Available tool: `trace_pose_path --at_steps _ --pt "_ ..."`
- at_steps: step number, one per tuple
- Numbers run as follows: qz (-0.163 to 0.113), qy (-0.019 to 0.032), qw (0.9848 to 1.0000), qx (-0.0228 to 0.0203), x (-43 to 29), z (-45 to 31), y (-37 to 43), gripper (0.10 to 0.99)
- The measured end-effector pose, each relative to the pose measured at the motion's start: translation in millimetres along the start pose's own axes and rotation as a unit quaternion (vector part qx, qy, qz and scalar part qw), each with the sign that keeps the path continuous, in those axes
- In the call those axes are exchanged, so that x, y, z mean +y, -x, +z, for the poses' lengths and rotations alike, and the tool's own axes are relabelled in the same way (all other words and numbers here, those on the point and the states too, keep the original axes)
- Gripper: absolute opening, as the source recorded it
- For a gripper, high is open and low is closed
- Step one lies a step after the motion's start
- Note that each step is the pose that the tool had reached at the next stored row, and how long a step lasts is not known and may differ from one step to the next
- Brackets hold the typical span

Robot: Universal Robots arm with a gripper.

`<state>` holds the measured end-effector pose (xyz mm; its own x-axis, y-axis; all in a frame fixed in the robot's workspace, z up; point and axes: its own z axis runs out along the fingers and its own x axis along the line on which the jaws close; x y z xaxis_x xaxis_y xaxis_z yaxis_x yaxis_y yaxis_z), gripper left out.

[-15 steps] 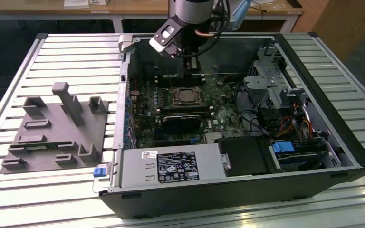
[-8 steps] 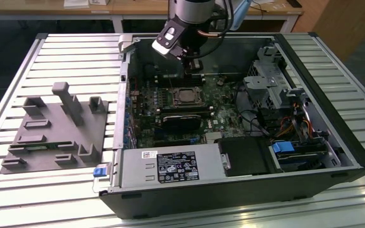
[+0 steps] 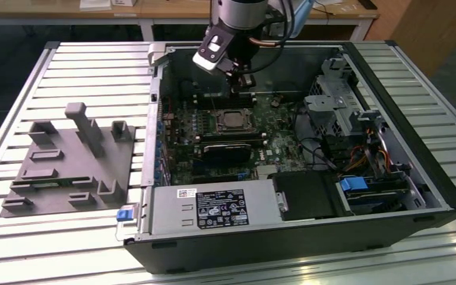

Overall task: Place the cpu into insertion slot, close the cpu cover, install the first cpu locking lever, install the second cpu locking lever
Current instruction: 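Install the first cpu locking lever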

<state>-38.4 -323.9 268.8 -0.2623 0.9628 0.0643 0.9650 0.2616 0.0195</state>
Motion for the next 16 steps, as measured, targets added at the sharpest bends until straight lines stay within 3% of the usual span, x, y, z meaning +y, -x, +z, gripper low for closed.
trace_pose_path --at_steps 9,16 --pt "-0.055 -0.0035 0.9985 0.0011 0.0 0.0 0.0 0.118" --pt "-0.101 -0.0065 0.9948 0.0020 0.0 0.0 0.0 0.118"
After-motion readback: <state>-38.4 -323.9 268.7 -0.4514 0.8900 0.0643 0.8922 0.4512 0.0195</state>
